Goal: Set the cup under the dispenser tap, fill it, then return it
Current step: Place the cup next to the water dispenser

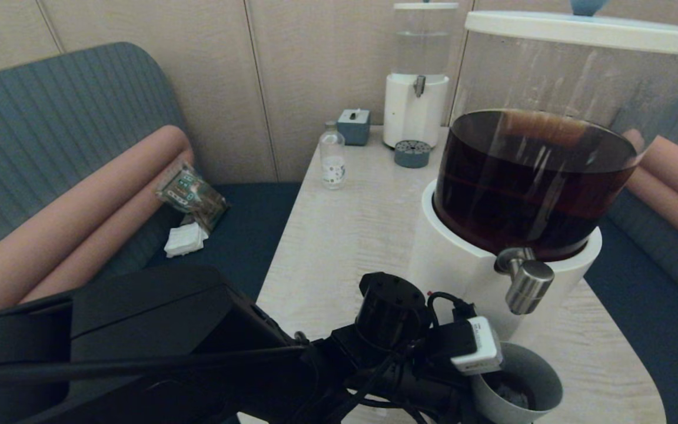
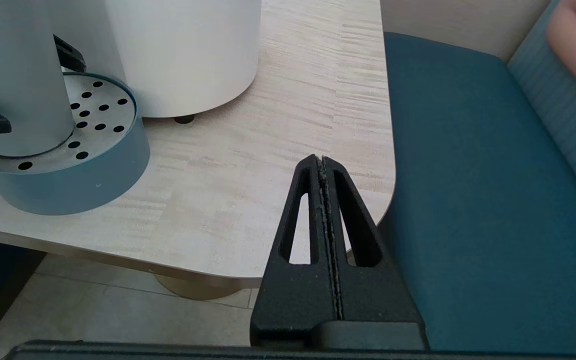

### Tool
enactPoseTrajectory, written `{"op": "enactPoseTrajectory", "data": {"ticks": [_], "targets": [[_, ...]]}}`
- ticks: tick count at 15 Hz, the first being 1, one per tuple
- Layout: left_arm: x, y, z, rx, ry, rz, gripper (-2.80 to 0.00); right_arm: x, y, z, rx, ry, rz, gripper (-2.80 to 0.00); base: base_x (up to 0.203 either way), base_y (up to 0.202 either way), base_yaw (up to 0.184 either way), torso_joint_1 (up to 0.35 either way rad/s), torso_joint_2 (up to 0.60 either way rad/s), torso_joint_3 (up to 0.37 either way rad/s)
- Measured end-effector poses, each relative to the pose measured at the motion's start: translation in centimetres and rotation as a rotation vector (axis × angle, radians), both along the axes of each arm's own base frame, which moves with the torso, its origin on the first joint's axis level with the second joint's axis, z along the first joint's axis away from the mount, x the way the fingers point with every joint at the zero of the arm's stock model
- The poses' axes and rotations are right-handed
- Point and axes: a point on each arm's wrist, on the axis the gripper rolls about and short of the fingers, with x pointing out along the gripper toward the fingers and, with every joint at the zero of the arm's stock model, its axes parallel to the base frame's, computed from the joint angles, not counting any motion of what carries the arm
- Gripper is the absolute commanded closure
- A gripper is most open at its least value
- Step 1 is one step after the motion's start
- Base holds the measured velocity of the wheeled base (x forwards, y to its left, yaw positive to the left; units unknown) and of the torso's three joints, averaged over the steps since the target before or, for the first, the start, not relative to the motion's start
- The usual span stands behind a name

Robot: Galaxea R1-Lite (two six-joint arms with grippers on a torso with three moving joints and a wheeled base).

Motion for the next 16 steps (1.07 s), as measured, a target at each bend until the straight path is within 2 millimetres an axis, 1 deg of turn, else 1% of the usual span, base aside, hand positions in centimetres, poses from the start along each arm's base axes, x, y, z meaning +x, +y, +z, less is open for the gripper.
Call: {"op": "enactPoseTrajectory", "data": {"ticks": [4,8,10,16], "targets": [[-0.4,0.6,0.9,-0.013,0.026,0.032,0.00,0.0,0.0,0.0,0.000,0.000,0.000,0.00,0.000,0.000,0.000,0.000,0.00,0.000],[-1.4,2.2,1.8,-0.002,0.050,0.074,0.00,0.0,0.0,0.0,0.000,0.000,0.000,0.00,0.000,0.000,0.000,0.000,0.00,0.000],[-1.6,3.7,2.3,0.003,0.057,0.098,0.00,0.0,0.0,0.0,0.000,0.000,0.000,0.00,0.000,0.000,0.000,0.000,0.00,0.000],[-0.7,9.4,3.8,0.011,0.058,0.261,0.00,0.0,0.0,0.0,0.000,0.000,0.000,0.00,0.000,0.000,0.000,0.000,0.00,0.000]]}}
